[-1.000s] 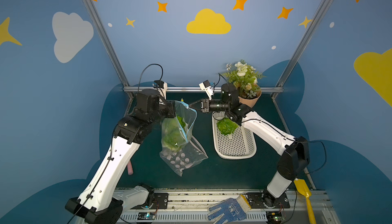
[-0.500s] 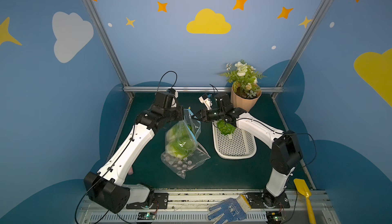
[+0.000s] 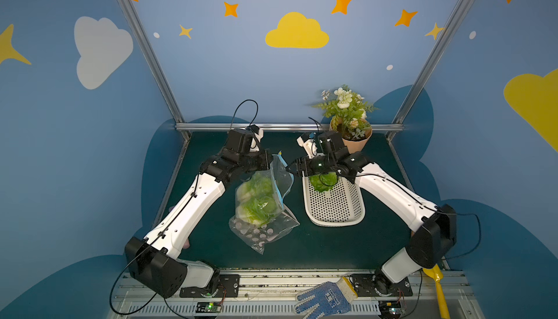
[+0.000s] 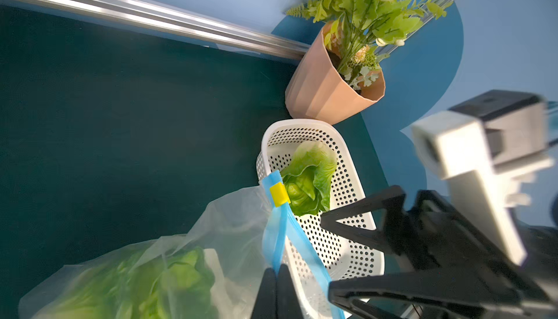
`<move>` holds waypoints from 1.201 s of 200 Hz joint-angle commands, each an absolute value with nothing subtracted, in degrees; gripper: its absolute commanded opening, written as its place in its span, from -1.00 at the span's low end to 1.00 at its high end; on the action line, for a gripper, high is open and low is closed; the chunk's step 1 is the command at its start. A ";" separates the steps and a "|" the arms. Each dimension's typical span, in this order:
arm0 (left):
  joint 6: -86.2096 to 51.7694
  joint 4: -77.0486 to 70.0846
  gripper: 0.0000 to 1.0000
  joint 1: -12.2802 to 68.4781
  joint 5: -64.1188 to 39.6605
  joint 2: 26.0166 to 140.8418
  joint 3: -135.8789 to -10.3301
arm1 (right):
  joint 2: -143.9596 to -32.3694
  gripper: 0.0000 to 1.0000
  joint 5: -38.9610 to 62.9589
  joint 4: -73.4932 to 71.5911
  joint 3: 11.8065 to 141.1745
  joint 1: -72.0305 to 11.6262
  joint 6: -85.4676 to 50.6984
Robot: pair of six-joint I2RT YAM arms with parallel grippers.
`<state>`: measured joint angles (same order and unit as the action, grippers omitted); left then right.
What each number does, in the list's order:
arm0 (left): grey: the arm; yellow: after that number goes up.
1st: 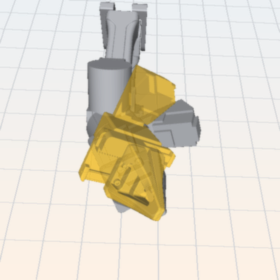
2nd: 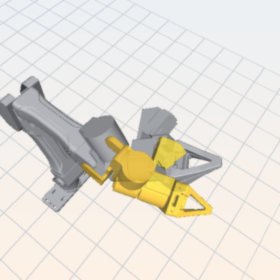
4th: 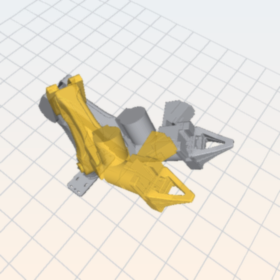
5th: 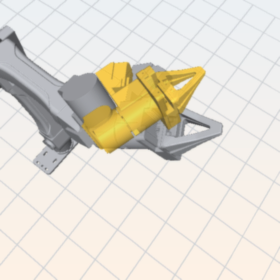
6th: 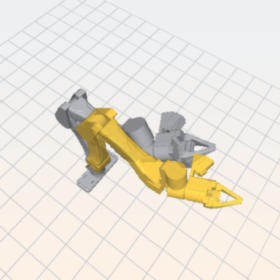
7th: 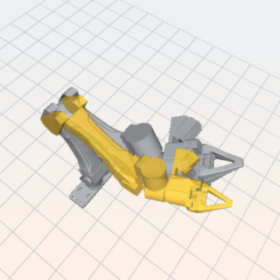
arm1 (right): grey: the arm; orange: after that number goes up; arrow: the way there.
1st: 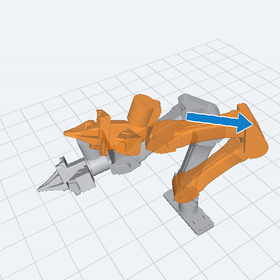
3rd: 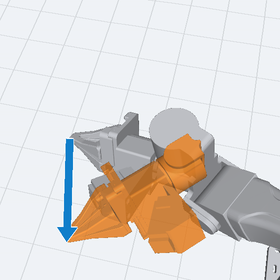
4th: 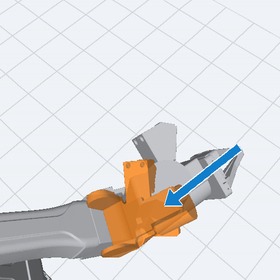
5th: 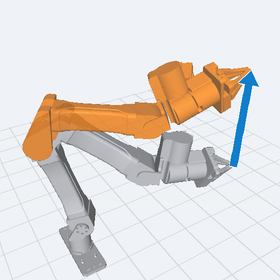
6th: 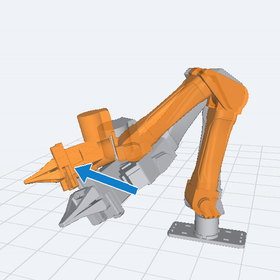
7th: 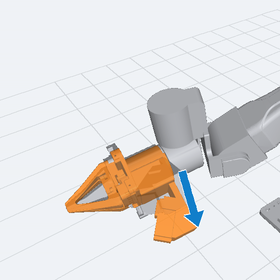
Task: Open the zip-top bag and take out the chinese cabbages
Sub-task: Open the zipper of the food storage bag at the center of the board, then adjust the zipper food storage bag at the center of the board.
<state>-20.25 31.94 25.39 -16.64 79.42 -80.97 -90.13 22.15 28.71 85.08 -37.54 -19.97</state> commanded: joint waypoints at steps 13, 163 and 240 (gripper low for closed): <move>-21.51 29.83 -0.91 27.38 -18.05 81.15 -83.48 | -83.97 0.22 18.82 29.00 82.88 -37.27 -18.22; -25.13 27.29 -0.91 28.14 -21.03 84.84 -85.21 | -88.47 0.08 34.59 18.21 77.82 -42.43 -24.80; -23.37 30.62 0.19 24.97 -16.79 83.67 -86.92 | -86.59 -1.00 33.74 19.59 78.59 -42.59 -23.66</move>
